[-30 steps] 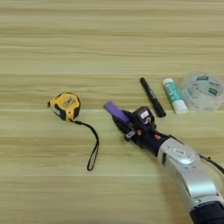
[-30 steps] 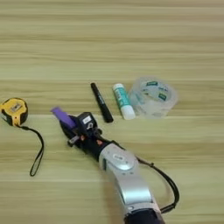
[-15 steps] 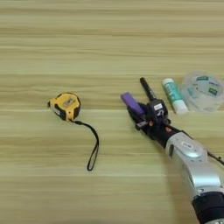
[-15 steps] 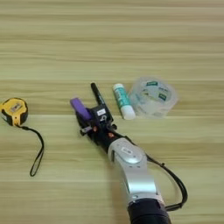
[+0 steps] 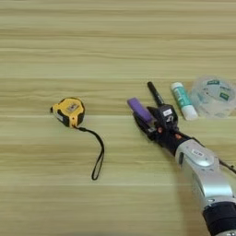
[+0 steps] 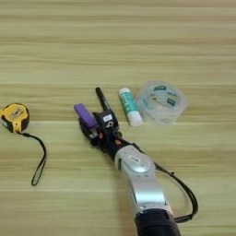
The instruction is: Move the objects on the table
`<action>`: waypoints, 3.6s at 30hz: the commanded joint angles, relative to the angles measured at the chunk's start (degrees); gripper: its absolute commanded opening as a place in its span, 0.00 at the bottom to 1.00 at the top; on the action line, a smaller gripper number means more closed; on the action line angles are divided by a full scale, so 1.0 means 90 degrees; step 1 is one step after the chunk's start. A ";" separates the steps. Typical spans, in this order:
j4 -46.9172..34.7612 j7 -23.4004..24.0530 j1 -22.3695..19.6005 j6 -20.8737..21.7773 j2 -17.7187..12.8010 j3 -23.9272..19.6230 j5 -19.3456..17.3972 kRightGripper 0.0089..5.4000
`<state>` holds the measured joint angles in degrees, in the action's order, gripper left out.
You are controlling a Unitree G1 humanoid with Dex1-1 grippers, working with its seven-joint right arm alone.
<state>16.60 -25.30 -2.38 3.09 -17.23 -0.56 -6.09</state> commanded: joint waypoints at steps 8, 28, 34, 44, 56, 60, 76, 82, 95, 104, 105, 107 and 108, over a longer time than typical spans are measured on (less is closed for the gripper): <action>-0.0708 -0.0172 0.0200 0.0447 0.0167 -0.0031 -0.0178 0.71; -0.1526 -0.0567 0.0043 0.0422 0.0415 0.0532 -0.0087 1.00; -0.1581 -0.0731 -0.0182 0.0237 0.0586 0.0859 -0.0078 1.00; -0.2006 -0.0934 -0.0390 -0.0147 0.0822 0.1374 0.0030 1.00; -0.1414 -0.0708 -0.0864 -0.0218 0.1178 0.1620 0.0212 1.00; -0.0986 -0.0603 -0.1085 -0.0089 0.1292 0.1583 0.0274 1.00; 0.0255 -0.0605 -0.1621 0.0360 0.1630 0.1821 0.0649 1.00; 0.0669 -0.0500 -0.1853 0.0427 0.1759 0.1751 0.0701 1.00; 0.1121 -0.0145 -0.2111 0.0545 0.1813 0.1386 0.0716 0.76; 0.1708 0.0473 -0.2563 0.0634 0.1638 0.0903 0.0817 0.76; 0.1783 0.0550 -0.2607 0.0633 0.1617 0.0865 0.0842 0.76; 0.1948 0.0731 -0.2695 0.0615 0.1566 0.0792 0.0908 0.76; 0.2009 0.0776 -0.2725 0.0618 0.1555 0.0768 0.0919 0.76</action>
<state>35.84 -20.25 -22.10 7.32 -2.32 7.53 1.66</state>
